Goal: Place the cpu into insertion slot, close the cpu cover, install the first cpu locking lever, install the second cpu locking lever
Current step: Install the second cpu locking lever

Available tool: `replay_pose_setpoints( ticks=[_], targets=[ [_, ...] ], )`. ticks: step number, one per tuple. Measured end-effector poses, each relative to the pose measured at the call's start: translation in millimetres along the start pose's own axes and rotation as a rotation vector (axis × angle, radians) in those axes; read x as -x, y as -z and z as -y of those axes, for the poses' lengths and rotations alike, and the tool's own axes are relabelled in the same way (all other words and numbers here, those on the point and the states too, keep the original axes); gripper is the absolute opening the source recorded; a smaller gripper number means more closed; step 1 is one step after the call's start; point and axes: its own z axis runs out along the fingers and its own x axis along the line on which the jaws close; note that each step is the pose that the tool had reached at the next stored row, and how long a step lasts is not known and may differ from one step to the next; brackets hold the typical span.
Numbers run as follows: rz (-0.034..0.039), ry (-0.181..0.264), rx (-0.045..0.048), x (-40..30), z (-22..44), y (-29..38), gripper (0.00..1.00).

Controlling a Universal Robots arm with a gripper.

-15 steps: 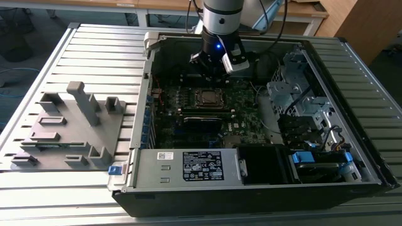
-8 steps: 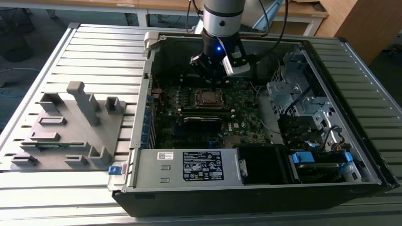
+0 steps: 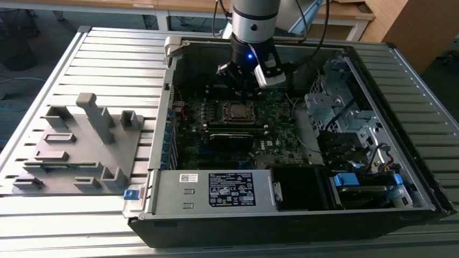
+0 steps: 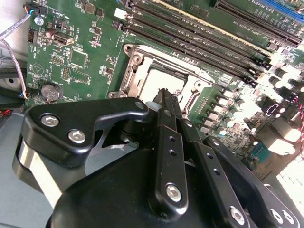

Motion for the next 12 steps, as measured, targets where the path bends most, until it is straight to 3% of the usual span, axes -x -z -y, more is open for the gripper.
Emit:
replay_pose_setpoints(
  ticks=[12],
  targets=[
    [0.0, 0.0, 0.0, 0.9, 5.8, 0.1, 0.1]
  ],
)
